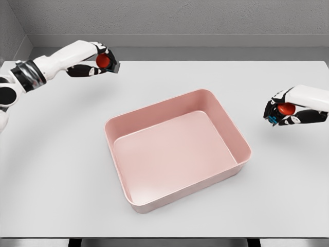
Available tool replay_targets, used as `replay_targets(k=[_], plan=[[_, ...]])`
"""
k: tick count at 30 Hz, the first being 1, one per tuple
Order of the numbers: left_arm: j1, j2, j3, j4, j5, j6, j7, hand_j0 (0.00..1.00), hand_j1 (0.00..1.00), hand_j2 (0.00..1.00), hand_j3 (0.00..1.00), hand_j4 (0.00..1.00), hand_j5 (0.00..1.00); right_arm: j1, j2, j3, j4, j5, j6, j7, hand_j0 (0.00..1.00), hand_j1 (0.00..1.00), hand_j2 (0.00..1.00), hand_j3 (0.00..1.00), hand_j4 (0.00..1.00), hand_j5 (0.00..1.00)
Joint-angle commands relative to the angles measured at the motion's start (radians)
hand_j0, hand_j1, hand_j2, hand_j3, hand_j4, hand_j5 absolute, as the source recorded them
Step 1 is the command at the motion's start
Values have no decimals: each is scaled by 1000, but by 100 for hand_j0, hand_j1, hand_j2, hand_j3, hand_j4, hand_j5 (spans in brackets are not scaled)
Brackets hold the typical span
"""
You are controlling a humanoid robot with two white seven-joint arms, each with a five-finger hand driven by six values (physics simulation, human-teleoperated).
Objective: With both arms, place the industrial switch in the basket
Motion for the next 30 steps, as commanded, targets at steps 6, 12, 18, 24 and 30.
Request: replay_targets(k=[6,12,18,24,30], plan=[[6,3,2,-73,10,2,1,50,50,50,50,50,50,0,-38,-14,-107,-6,3,0,49,49,49,49,49,49],[29,5,2,-144,10,2,1,50,50,50,50,50,50,0,-60,-20,-181,-5,3,0,49,49,49,49,49,49],[43,6,2,-205,9,2,1,50,50,50,50,50,50,0,-66,-17,-259,-2,3,1,49,49,49,49,49,49],[55,3,2,-242,9,2,1,50,50,50,50,50,50,-2,-46,-8,-266,-2,3,1,49,49,49,49,49,49],[67,6,2,-294,9,2,1,50,50,50,50,50,50,-9,-31,-6,-279,0,3,1,49,49,49,49,49,49]])
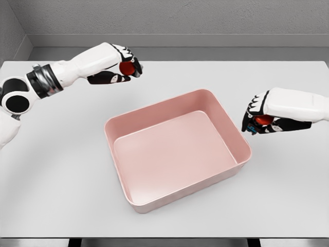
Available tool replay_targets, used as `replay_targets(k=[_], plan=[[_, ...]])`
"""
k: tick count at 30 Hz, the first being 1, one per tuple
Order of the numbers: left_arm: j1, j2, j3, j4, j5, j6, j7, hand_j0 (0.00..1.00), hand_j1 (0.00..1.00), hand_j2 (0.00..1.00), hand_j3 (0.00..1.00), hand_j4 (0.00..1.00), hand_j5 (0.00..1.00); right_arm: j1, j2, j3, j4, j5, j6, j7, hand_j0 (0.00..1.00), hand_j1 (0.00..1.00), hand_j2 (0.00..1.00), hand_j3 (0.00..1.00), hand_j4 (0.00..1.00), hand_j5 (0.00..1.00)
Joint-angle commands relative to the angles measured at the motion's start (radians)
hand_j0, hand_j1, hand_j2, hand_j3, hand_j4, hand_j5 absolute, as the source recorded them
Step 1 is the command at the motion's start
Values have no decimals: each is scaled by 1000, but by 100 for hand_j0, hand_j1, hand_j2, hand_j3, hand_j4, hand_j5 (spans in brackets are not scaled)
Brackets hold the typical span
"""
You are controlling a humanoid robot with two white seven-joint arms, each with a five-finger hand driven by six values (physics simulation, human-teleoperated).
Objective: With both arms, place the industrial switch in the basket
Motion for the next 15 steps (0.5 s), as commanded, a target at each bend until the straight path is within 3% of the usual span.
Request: replay_targets(k=[1,15], plan=[[2,4,1,-38,8,2,1,50,50,50,50,50,50,0,5,1,-3,-7,3,0,49,49,49,49,49,49],[45,6,-17,-193,8,2,1,50,50,50,50,50,50,-21,39,1,-9,-1,3,7,49,49,49,49,49,49]])
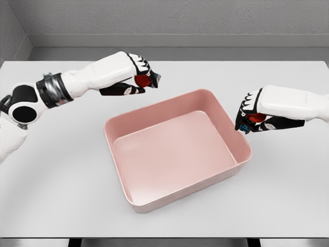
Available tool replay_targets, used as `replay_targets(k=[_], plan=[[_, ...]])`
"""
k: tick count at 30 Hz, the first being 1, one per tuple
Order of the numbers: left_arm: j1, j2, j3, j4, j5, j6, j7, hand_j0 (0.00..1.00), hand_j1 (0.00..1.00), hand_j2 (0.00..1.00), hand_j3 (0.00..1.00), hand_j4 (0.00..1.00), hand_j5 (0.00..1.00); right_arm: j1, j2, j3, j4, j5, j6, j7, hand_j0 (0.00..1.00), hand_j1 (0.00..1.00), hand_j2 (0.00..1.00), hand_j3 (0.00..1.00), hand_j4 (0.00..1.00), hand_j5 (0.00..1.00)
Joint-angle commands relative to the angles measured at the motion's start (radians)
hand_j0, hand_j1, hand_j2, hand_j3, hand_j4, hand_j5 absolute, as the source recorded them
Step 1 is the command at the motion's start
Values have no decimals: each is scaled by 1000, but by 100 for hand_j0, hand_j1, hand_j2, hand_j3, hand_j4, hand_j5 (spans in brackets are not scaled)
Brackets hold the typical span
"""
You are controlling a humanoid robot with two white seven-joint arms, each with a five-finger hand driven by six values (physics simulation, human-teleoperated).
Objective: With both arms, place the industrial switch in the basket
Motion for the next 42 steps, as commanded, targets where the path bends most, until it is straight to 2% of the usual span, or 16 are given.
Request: replay_targets(k=[1,17,25,27,30,36,42], plan=[[2,1,-7,-39,8,2,1,50,50,50,50,50,50,0,2,0,0,-5,3,1,49,49,49,49,49,49],[51,40,-51,-182,3,2,0,53,53,53,53,53,53,2,0,-2,0,5,3,1,49,49,49,49,49,49],[72,60,-54,-239,1,2,0,63,63,63,63,63,63,-2,-1,-2,0,5,3,1,49,49,49,49,49,49],[72,60,-56,-248,3,2,0,72,72,72,72,72,72,-2,-1,0,0,5,3,1,49,49,49,49,49,49],[72,60,-54,-246,5,2,1,100,100,100,100,100,100,-2,-1,-2,0,5,3,1,49,49,49,49,49,49],[72,80,-48,-246,12,2,3,100,100,100,100,100,100,-2,0,-2,0,5,3,1,49,49,49,49,49,49],[72,147,-17,-240,69,2,4,100,100,100,100,100,100,-15,25,1,0,7,3,1,49,49,49,49,49,49]])
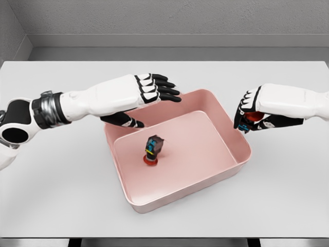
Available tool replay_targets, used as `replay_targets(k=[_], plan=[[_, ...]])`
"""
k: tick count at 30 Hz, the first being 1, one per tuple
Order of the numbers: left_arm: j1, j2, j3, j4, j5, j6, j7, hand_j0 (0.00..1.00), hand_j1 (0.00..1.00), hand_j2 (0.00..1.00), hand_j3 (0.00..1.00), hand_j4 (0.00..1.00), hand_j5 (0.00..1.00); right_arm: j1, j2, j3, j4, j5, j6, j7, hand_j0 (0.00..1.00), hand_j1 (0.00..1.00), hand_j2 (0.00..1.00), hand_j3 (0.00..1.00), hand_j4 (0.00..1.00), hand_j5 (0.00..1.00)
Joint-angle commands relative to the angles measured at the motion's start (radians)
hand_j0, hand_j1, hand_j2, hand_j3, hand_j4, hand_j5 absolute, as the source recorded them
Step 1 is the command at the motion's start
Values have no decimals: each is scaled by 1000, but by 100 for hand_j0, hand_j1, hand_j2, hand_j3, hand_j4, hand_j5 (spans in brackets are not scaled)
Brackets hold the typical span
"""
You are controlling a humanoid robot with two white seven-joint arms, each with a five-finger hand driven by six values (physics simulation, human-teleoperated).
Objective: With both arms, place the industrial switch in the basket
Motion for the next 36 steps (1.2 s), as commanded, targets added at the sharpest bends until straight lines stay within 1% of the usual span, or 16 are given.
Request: replay_targets(k=[1,6,8,11,14,16,18,19,22,25,27,29,31,32,34,36], plan=[[2,43,21,6,39,2,1,100,100,100,100,100,100,-2,12,1,0,-6,3,0,49,49,49,49,49,49],[20,145,39,50,113,2,1,100,100,100,100,100,100,-11,58,2,0,7,3,1,49,49,49,49,49,49],[54,160,79,53,125,2,1,100,100,100,100,100,100,-15,81,2,0,18,3,1,49,49,49,49,49,49],[64,201,88,85,155,2,2,100,100,100,100,100,100,-29,107,10,0,23,3,1,49,49,49,49,49,49],[91,230,105,90,159,2,4,100,100,100,100,100,100,-29,119,10,0,26,3,1,49,49,49,49,49,49],[100,238,105,128,159,2,4,100,100,100,100,100,100,-35,150,12,0,38,3,17,49,49,49,49,49,49],[123,270,137,154,159,2,4,100,100,100,100,100,100,-35,165,18,0,50,3,18,49,49,49,49,49,49],[141,272,156,156,159,2,4,100,100,100,100,100,100,-35,181,18,0,61,3,18,50,50,50,50,50,50],[146,275,179,204,159,2,4,100,100,100,100,100,100,-43,208,19,0,82,3,18,50,50,50,50,50,50],[152,280,180,207,159,2,2,100,100,100,100,100,100,-54,251,25,0,121,3,18,50,50,50,50,50,50],[153,281,180,207,159,2,1,100,100,100,100,100,100,-58,254,25,0,133,3,18,50,50,50,50,50,50],[156,281,182,214,157,2,1,100,100,100,100,100,100,-58,296,32,3,184,3,18,50,50,50,50,50,50],[156,281,182,214,159,2,1,100,100,100,100,100,100,-58,302,35,7,197,3,20,51,51,51,51,51,51],[156,281,182,213,159,2,1,100,100,100,100,100,100,-58,304,35,7,216,3,18,55,55,55,55,55,55],[156,281,182,211,159,2,1,100,100,100,100,100,100,-67,316,35,7,256,3,17,100,100,100,100,100,100],[156,281,182,211,159,2,1,100,100,100,100,100,100,-69,317,35,7,260,3,15,100,100,100,100,100,100]])
